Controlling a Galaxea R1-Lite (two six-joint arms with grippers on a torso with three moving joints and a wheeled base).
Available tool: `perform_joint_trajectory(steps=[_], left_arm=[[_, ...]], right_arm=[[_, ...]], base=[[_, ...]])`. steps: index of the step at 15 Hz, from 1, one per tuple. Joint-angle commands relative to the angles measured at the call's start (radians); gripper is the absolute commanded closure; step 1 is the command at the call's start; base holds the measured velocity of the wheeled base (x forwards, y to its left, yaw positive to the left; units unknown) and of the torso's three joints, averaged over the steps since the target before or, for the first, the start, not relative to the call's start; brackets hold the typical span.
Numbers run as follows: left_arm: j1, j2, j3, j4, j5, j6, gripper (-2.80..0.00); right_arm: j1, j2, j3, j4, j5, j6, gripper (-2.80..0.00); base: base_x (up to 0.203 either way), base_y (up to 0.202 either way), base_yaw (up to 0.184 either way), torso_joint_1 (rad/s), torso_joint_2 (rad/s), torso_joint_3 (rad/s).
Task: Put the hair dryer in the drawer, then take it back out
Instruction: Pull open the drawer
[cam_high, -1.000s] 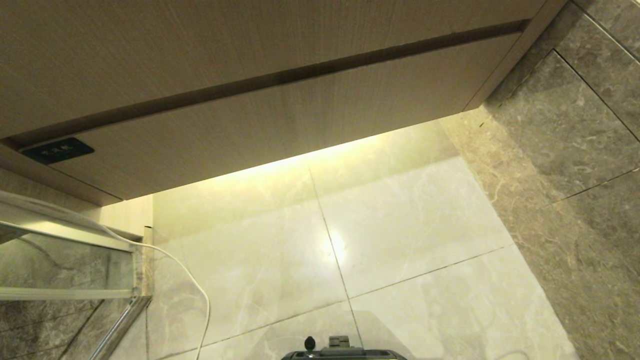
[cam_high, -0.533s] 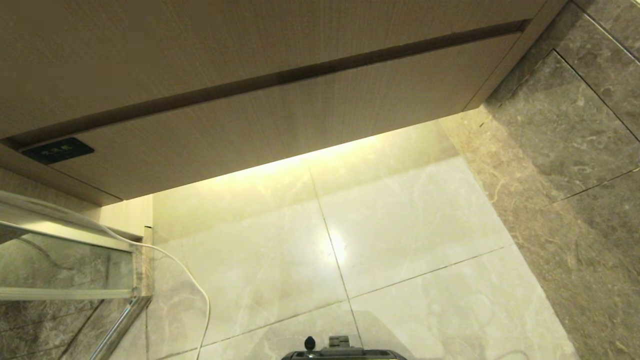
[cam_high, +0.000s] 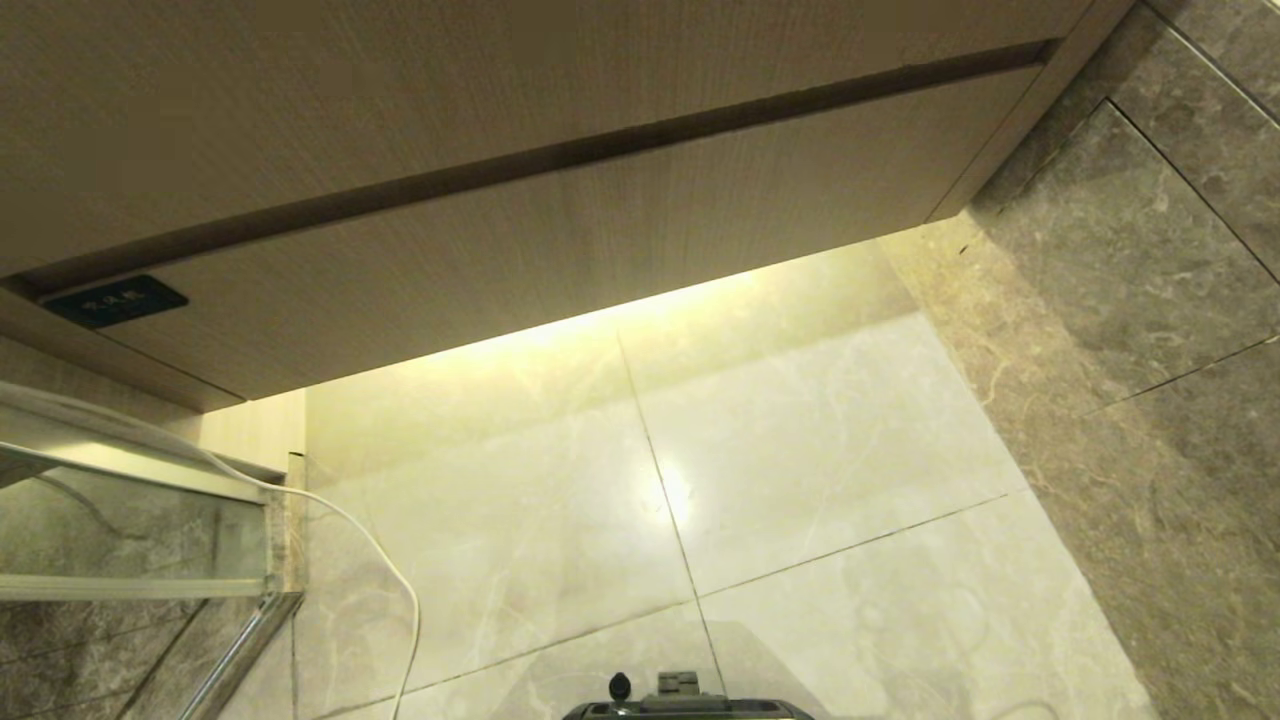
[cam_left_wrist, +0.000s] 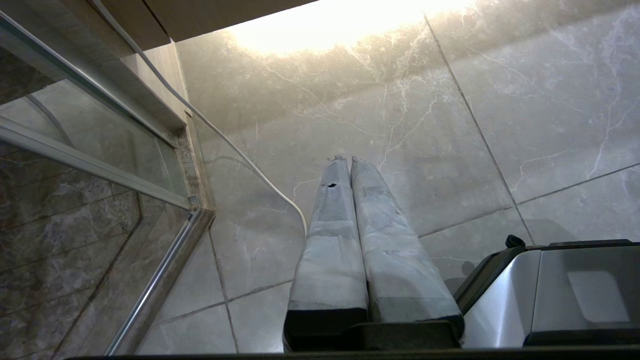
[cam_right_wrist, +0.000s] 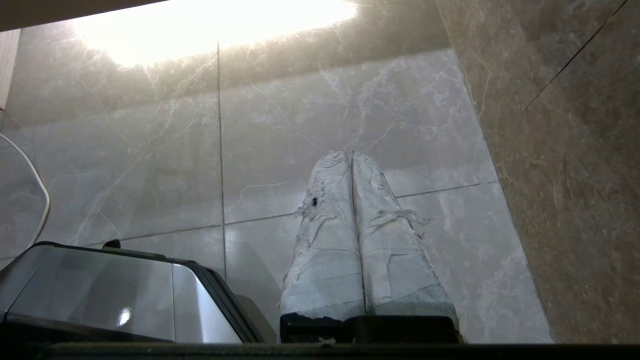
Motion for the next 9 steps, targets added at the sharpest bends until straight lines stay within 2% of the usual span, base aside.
perform_joint_trajectory(steps=[1, 6, 9], left_arm=[[0.0, 0.0, 0.002, 0.0, 0.0, 0.0, 0.0], [0.0, 0.0, 0.002, 0.0, 0.0, 0.0, 0.0], [-0.001, 0.0, 0.002, 0.0, 0.0, 0.0, 0.0]], right_arm=[[0.0, -0.037, 0.04, 0.001, 0.0, -0.012, 0.0], [-0.001, -0.037, 0.038, 0.014, -0.001, 0.003, 0.0], [0.0, -0.037, -0.097, 0.028, 0.006, 0.004, 0.0]], base=[[0.0, 0.0, 0.0, 0.0, 0.0, 0.0], [0.0, 0.0, 0.0, 0.0, 0.0, 0.0], [0.0, 0.0, 0.0, 0.0, 0.0, 0.0]])
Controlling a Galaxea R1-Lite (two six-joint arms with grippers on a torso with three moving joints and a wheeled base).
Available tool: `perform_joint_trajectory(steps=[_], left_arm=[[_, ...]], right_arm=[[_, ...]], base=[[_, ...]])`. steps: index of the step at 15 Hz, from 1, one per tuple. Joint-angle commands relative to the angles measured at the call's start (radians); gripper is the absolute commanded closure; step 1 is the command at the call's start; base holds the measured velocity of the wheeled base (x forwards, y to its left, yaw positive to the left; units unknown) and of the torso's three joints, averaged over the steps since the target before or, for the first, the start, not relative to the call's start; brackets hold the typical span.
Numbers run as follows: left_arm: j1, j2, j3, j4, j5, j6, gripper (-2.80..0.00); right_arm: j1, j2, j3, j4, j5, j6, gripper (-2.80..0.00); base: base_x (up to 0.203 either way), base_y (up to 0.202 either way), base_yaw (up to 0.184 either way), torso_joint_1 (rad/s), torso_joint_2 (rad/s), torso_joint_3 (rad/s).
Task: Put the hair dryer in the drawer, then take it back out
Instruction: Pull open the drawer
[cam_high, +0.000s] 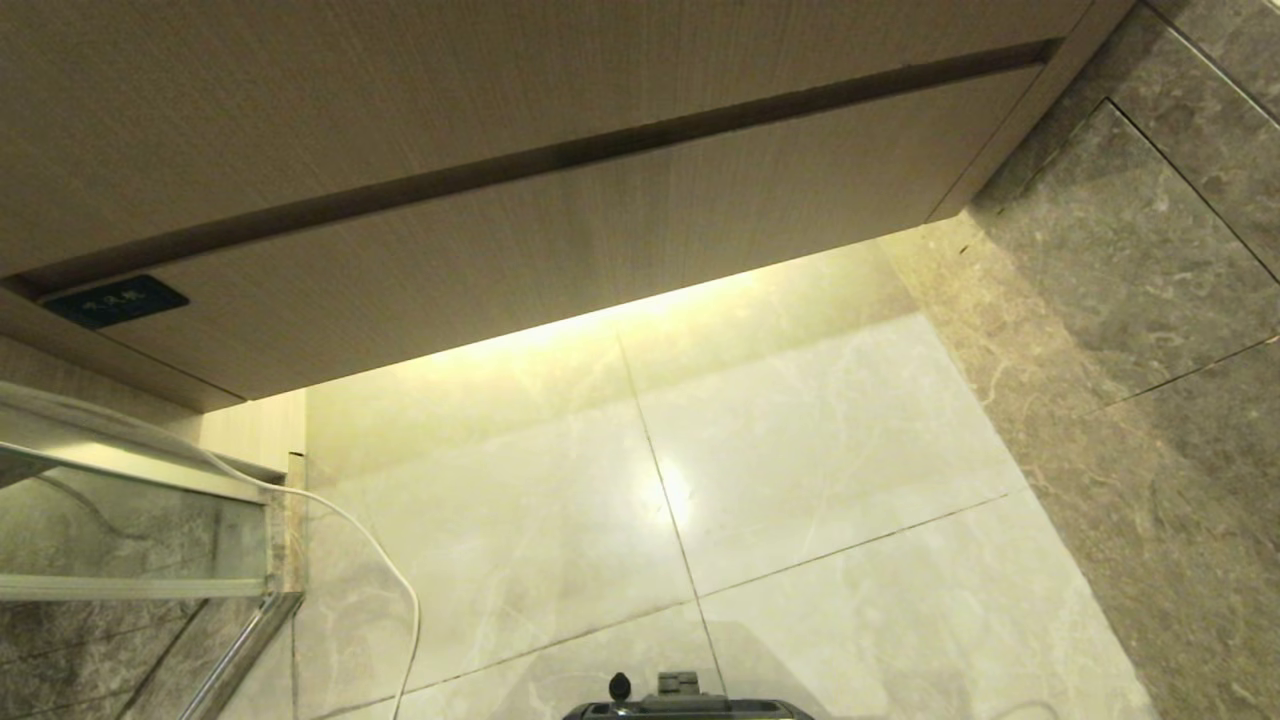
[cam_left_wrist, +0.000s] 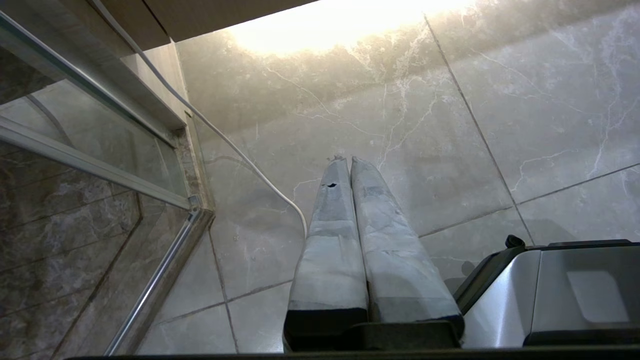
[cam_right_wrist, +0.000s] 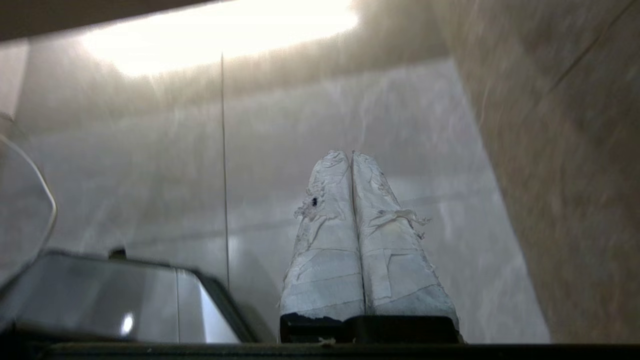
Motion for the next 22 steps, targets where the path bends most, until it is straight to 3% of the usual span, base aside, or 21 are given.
perform_joint_trajectory(steps=[1, 3, 7, 11, 12, 14, 16, 17, 20, 22], left_arm=[[0.0, 0.0, 0.002, 0.0, 0.0, 0.0, 0.0], [0.001, 0.0, 0.002, 0.0, 0.0, 0.0, 0.0], [0.0, 0.0, 0.002, 0.0, 0.0, 0.0, 0.0], [0.001, 0.0, 0.002, 0.0, 0.0, 0.0, 0.0], [0.001, 0.0, 0.002, 0.0, 0.0, 0.0, 0.0], [0.0, 0.0, 0.001, 0.0, 0.0, 0.0, 0.0], [0.001, 0.0, 0.002, 0.0, 0.0, 0.0, 0.0], [0.0, 0.0, 0.002, 0.0, 0.0, 0.0, 0.0], [0.001, 0.0, 0.002, 0.0, 0.0, 0.0, 0.0], [0.0, 0.0, 0.002, 0.0, 0.0, 0.0, 0.0]], right_arm=[[0.001, -0.022, -0.164, 0.039, 0.008, 0.003, 0.0], [-0.003, 0.101, -0.364, 0.107, 0.042, 0.015, 0.0], [0.002, 0.558, -0.88, 0.345, 0.095, 0.016, 0.0], [0.065, 0.997, -1.204, 0.449, 0.128, -0.035, 0.0], [0.073, 1.083, -1.259, 0.454, 0.152, -0.063, -2.8], [0.086, 1.242, -1.337, 0.453, 0.231, -0.218, -2.8], [0.098, 1.361, -1.364, 0.446, 0.289, -0.504, -2.8], [0.103, 1.408, -1.36, 0.437, 0.307, -0.573, -2.8], [0.122, 1.53, -1.367, 0.366, 0.319, -0.641, -2.8], [0.131, 1.608, -1.421, 0.261, 0.3, -0.775, -2.8]], base=[[0.0, 0.0, 0.0, 0.0, 0.0, 0.0], [0.0, 0.0, 0.0, 0.0, 0.0, 0.0], [0.0, 0.0, 0.0, 0.0, 0.0, 0.0], [0.0, 0.0, 0.0, 0.0, 0.0, 0.0], [0.0, 0.0, 0.0, 0.0, 0.0, 0.0], [0.0, 0.0, 0.0, 0.0, 0.0, 0.0], [0.0, 0.0, 0.0, 0.0, 0.0, 0.0], [0.0, 0.0, 0.0, 0.0, 0.0, 0.0], [0.0, 0.0, 0.0, 0.0, 0.0, 0.0], [0.0, 0.0, 0.0, 0.0, 0.0, 0.0]])
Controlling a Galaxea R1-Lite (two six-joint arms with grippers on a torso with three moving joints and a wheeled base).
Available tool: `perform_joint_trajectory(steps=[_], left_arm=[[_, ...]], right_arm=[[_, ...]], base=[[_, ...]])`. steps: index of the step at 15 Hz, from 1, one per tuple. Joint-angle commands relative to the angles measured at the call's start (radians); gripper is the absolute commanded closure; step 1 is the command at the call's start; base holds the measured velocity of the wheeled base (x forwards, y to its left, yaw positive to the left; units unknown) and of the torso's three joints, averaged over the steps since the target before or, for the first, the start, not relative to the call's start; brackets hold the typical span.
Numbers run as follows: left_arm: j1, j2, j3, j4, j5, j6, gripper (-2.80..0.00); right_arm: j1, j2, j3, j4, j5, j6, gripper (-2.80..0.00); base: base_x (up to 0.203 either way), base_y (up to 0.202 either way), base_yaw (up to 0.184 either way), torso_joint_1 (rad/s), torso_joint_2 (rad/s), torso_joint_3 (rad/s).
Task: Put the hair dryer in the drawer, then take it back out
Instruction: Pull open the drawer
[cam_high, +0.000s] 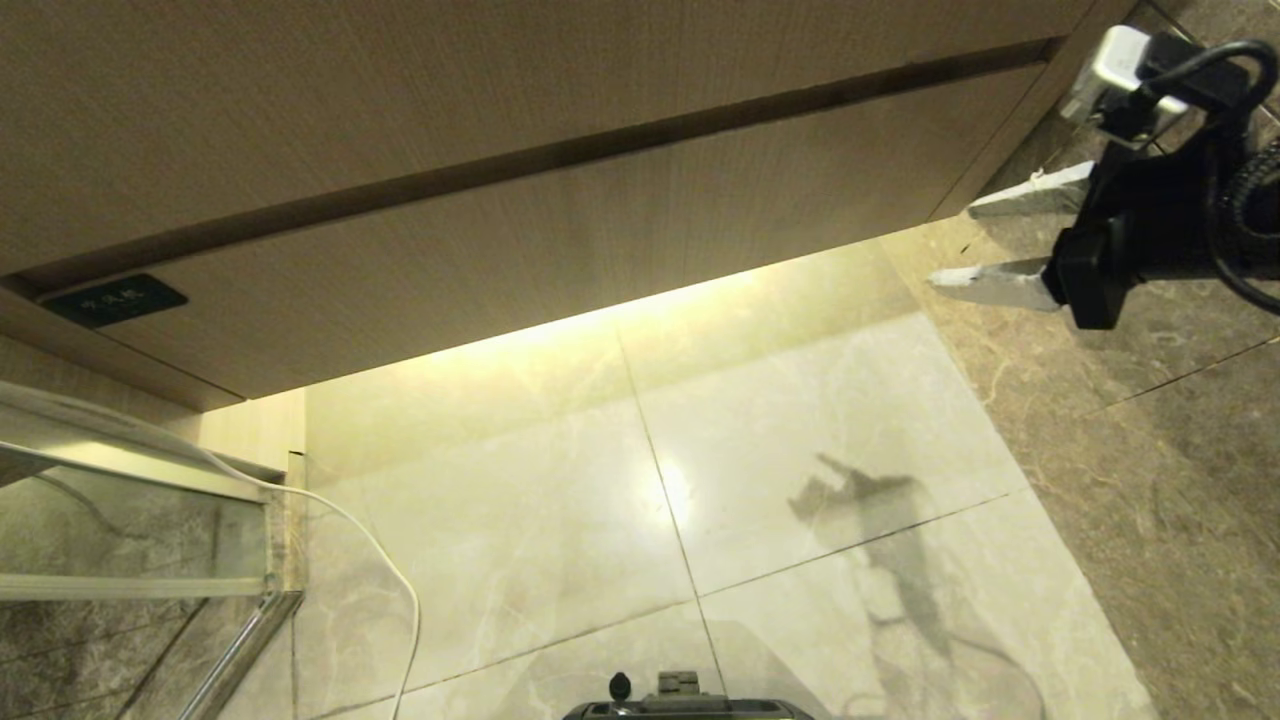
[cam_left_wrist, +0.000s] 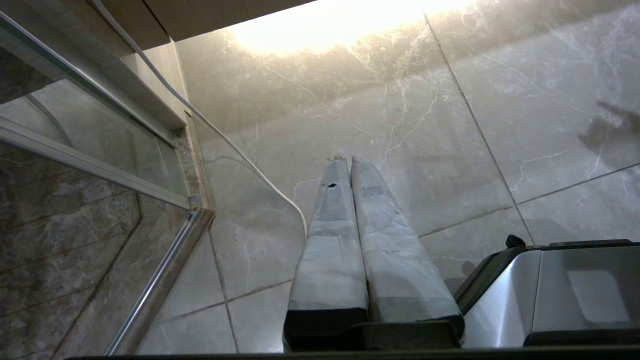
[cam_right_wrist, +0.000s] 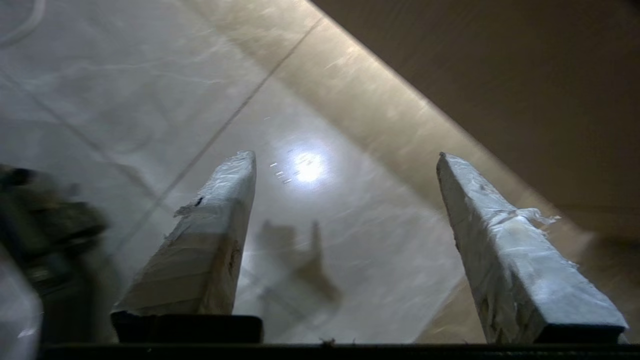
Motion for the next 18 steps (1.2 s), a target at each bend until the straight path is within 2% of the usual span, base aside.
perform_joint_trajectory(steps=[1, 5, 7, 11, 18], left_arm=[[0.001, 0.0, 0.002, 0.0, 0.0, 0.0, 0.0], [0.001, 0.0, 0.002, 0.0, 0.0, 0.0, 0.0], [0.001, 0.0, 0.002, 0.0, 0.0, 0.0, 0.0], [0.0, 0.0, 0.002, 0.0, 0.0, 0.0, 0.0], [0.0, 0.0, 0.002, 0.0, 0.0, 0.0, 0.0]], right_arm=[[0.011, 0.136, -0.041, -0.12, -0.014, -0.162, -2.8], [0.018, 0.205, -0.036, -0.359, -0.018, -0.302, -2.8], [0.018, 0.239, -0.045, -0.42, 0.0, -0.326, -2.8], [0.024, 0.282, -0.072, -0.445, 0.038, -0.345, -2.8], [0.06, 0.409, -0.263, -0.445, 0.056, -0.335, -2.8]], base=[[0.0, 0.0, 0.0, 0.0, 0.0, 0.0], [0.0, 0.0, 0.0, 0.0, 0.0, 0.0], [0.0, 0.0, 0.0, 0.0, 0.0, 0.0], [0.0, 0.0, 0.0, 0.0, 0.0, 0.0], [0.0, 0.0, 0.0, 0.0, 0.0, 0.0]])
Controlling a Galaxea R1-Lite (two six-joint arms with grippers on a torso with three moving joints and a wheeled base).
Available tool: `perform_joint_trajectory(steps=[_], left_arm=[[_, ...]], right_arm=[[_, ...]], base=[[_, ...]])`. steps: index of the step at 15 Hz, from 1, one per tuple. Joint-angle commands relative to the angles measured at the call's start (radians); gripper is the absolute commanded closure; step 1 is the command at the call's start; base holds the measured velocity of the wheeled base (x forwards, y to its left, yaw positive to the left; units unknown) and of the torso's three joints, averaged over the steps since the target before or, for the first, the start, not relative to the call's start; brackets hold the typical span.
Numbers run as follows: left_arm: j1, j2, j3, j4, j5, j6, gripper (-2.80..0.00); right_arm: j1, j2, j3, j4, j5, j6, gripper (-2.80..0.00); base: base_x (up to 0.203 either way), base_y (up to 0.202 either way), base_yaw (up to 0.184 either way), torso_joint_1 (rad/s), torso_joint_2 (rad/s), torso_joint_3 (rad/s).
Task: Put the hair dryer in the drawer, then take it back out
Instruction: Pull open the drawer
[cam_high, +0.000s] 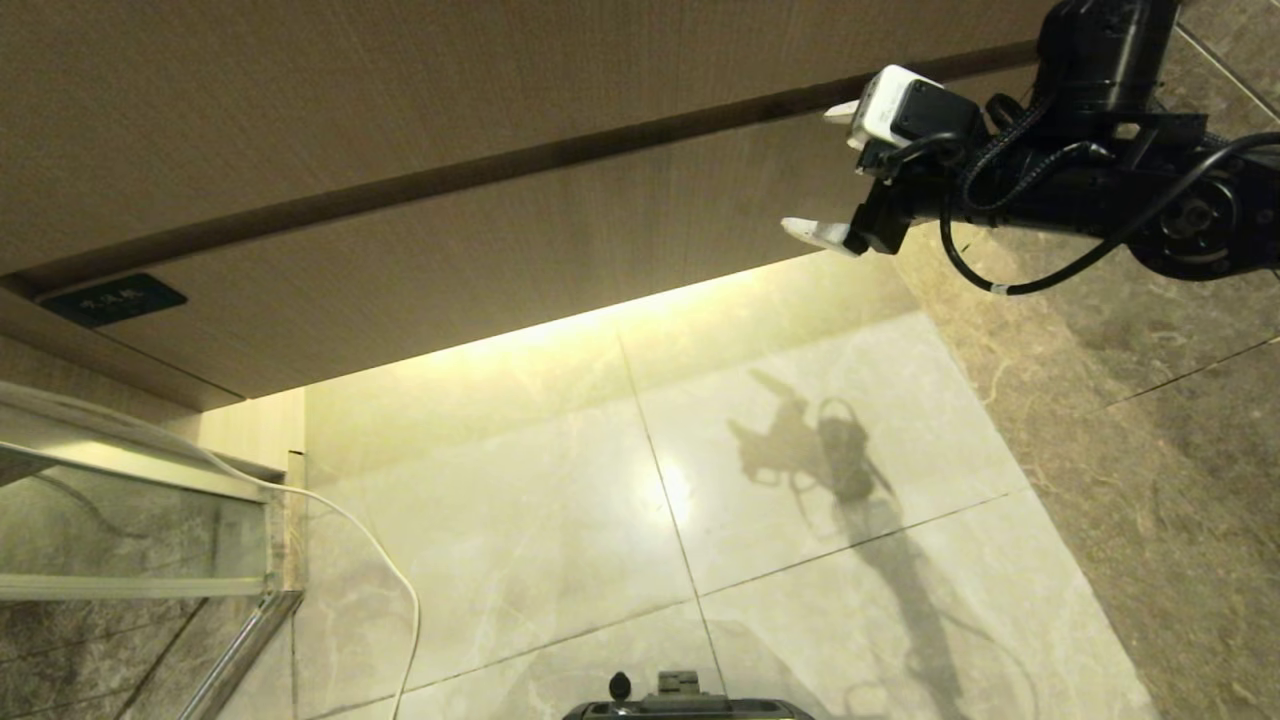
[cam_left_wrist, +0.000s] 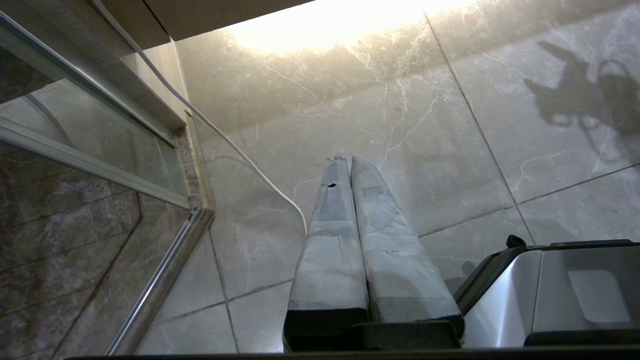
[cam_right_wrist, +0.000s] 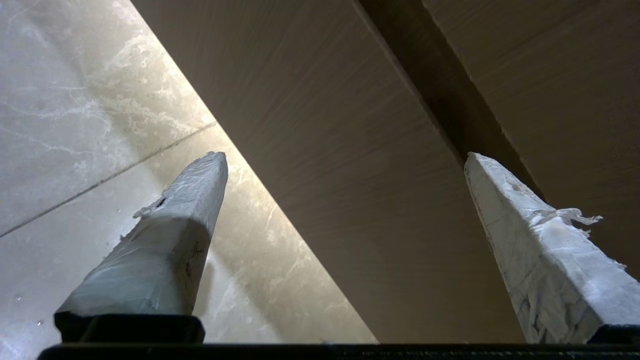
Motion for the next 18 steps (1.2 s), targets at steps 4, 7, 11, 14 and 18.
perform_joint_trajectory(steps=[4, 7, 11, 14, 18], left_arm=[[0.0, 0.0, 0.002, 0.0, 0.0, 0.0, 0.0], [-0.001, 0.0, 0.002, 0.0, 0.0, 0.0, 0.0], [0.0, 0.0, 0.0, 0.0, 0.0, 0.0, 0.0], [0.0, 0.0, 0.002, 0.0, 0.0, 0.0, 0.0], [-0.001, 0.0, 0.002, 0.0, 0.0, 0.0, 0.0]], right_arm=[[0.007, 0.096, -0.103, -0.006, 0.002, -0.006, -2.8], [0.007, 0.146, -0.159, -0.009, 0.003, -0.008, -2.8], [0.006, 0.204, -0.229, -0.019, 0.017, -0.014, -2.8], [0.006, 0.234, -0.253, -0.057, 0.018, -0.013, -2.8], [0.003, 0.255, -0.254, -0.12, 0.021, -0.011, -2.8]], base=[[0.0, 0.0, 0.0, 0.0, 0.0, 0.0], [0.0, 0.0, 0.0, 0.0, 0.0, 0.0], [0.0, 0.0, 0.0, 0.0, 0.0, 0.0], [0.0, 0.0, 0.0, 0.0, 0.0, 0.0], [0.0, 0.0, 0.0, 0.0, 0.0, 0.0]])
